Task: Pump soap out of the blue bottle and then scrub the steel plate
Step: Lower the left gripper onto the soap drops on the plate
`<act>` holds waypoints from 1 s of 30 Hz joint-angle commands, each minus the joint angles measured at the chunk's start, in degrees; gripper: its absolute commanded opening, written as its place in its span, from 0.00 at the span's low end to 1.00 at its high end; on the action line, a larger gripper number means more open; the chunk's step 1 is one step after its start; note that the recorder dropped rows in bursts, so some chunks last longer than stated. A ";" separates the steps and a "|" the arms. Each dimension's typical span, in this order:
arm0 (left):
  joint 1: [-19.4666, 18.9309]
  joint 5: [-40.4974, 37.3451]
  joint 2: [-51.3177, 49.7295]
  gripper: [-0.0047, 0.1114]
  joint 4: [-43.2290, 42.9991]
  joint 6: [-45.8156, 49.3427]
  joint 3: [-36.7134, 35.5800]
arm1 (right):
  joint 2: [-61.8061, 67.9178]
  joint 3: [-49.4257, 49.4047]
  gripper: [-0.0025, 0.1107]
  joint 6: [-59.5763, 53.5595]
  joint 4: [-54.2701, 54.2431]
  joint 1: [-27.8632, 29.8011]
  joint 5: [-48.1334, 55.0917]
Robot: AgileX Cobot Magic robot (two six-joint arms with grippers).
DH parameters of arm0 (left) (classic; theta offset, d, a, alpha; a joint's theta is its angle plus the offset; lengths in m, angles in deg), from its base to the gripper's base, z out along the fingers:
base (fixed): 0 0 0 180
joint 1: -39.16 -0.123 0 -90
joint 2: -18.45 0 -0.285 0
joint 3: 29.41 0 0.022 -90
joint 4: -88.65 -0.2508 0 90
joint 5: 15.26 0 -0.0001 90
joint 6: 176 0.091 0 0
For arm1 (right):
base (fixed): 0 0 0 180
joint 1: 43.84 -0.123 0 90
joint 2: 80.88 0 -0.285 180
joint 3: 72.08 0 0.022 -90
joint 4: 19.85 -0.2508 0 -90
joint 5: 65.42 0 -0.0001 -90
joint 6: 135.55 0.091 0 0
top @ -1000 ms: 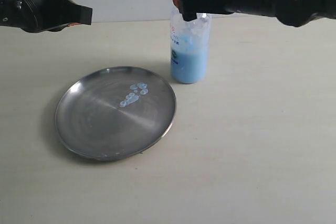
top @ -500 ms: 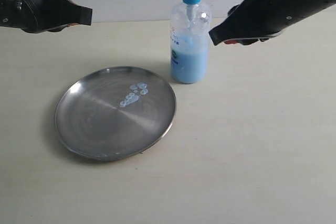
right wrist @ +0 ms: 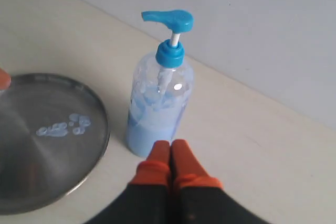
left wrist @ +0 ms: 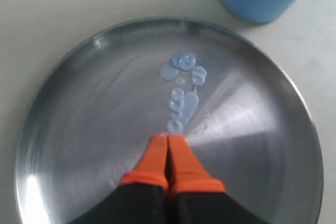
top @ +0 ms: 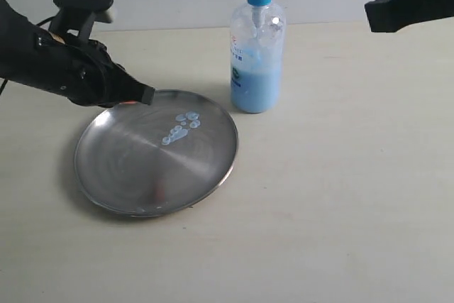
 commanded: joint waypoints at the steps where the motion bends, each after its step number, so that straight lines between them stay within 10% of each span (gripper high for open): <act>1: 0.02 -0.67 -3.08 0.04 0.40 0.49 0.64 | -3.74 -6.67 0.02 1.33 2.06 0.11 -10.63; 30: -0.08 -18.78 -27.56 0.04 3.40 -4.22 26.65 | -6.30 -10.34 0.02 10.58 1.46 0.11 -17.49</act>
